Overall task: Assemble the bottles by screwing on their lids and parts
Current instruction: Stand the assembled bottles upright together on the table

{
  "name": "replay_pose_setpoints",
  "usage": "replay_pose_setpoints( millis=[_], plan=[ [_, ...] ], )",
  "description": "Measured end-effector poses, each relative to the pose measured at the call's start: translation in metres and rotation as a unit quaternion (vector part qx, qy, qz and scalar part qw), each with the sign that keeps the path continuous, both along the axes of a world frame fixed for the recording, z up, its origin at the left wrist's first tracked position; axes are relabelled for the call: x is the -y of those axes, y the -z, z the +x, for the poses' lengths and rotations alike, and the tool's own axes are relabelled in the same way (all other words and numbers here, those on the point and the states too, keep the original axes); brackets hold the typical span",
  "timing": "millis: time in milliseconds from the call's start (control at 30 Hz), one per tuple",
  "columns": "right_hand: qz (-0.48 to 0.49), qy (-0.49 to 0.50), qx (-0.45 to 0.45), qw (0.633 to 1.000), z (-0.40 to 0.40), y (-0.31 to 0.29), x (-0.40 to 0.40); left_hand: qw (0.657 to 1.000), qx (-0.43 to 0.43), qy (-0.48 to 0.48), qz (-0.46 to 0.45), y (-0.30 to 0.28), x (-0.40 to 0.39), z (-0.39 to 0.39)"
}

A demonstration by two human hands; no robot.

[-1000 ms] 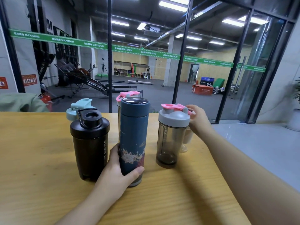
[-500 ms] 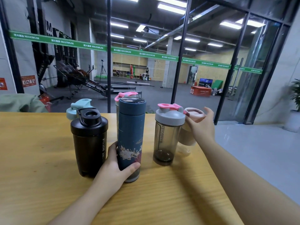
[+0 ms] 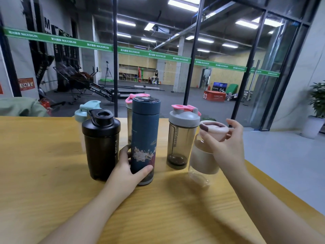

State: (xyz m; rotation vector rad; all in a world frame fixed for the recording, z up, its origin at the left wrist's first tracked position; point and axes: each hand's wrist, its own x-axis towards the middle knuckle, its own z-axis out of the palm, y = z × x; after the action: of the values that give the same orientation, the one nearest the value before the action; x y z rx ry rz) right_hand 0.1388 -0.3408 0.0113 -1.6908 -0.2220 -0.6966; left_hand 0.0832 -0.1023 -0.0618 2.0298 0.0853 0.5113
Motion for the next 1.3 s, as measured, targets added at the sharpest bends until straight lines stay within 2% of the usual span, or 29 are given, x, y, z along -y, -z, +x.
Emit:
replay_pose_setpoints(
  millis=[200, 467, 1067, 1233, 1300],
  plan=[
    [-0.035, -0.083, -0.011, 0.996, -0.025, 0.000, -0.028, 1.000, 0.000, 0.003, -0.004, 0.004, -0.003, -0.001],
    [-0.098, -0.127, -0.006, 0.987, -0.045, 0.000, -0.060, 1.000, 0.015, 0.017, -0.008, 0.005, -0.003, -0.003],
    [-0.132, -0.162, -0.024, 0.978, -0.045, 0.001, -0.067, 0.999, 0.024, 0.036, -0.016, 0.010, -0.006, 0.005],
    [-0.133, -0.136, 0.009, 0.982, -0.048, -0.031, -0.066, 0.999, 0.034, 0.033, 0.002, 0.007, -0.005, 0.004],
    [-0.170, -0.132, 0.013, 0.977, -0.039, -0.050, -0.071, 0.999, 0.037, 0.028, 0.019, 0.005, -0.003, 0.004]
  ],
)
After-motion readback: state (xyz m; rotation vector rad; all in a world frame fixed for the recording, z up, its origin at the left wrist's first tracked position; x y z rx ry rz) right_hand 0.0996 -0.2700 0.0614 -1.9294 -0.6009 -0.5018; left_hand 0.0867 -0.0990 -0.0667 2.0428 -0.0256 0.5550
